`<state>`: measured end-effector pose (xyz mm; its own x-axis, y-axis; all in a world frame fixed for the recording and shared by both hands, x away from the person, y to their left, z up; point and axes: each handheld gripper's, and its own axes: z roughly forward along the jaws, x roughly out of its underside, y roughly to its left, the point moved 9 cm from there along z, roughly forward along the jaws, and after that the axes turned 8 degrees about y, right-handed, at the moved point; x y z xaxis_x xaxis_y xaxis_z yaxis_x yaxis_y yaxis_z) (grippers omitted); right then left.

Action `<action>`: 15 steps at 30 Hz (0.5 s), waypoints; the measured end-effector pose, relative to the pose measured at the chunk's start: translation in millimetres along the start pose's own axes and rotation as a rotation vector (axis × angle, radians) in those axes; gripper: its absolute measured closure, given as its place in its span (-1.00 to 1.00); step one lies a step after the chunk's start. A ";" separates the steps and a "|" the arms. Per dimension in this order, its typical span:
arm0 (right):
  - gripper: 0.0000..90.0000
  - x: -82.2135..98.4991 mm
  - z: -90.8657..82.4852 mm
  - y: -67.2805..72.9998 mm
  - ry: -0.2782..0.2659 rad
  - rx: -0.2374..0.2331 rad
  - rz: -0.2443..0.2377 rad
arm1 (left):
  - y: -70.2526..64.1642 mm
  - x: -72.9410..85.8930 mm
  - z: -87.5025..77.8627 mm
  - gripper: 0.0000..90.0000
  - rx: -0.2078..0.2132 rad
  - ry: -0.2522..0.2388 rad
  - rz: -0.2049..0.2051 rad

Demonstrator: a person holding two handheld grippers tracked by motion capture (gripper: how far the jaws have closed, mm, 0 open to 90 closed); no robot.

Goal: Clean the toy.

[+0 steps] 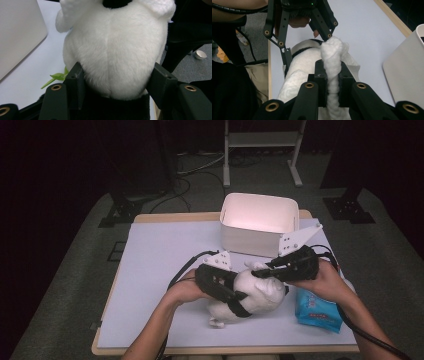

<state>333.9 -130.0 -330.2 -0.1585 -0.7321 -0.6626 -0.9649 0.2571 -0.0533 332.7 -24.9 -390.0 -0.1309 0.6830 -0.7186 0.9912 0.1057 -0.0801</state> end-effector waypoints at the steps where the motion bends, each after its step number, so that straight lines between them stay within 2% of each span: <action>1: 0.80 -1.1 -0.6 0.3 0.001 0.006 0.003 | 0.1 -0.3 0.1 -0.13 0.001 0.001 0.001; 5: 0.80 -8.1 -3.4 1.6 -0.022 0.005 -0.011 | -0.2 -1.3 -0.3 -0.13 0.002 0.002 0.004; 7: 0.80 -11.3 -3.9 3.5 -0.038 -0.010 -0.010 | -1.1 -2.1 0.4 -0.12 0.001 0.000 0.002; 10: 0.80 -11.7 -1.5 6.1 -0.019 -0.012 -0.024 | -2.4 -3.0 1.9 -0.13 0.002 0.002 0.010; 12: 0.80 -8.1 0.5 6.3 0.014 -0.002 -0.034 | -2.8 -3.1 3.3 -0.14 0.002 0.007 0.014; 15: 0.80 -3.3 0.7 5.8 0.037 0.003 -0.033 | -3.2 -4.3 6.3 -0.18 0.006 0.011 0.012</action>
<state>329.0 -125.6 -328.8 -0.1347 -0.7627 -0.6325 -0.9690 0.2348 -0.0768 330.2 -32.7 -390.9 -0.1191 0.6923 -0.7117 0.9928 0.0931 -0.0755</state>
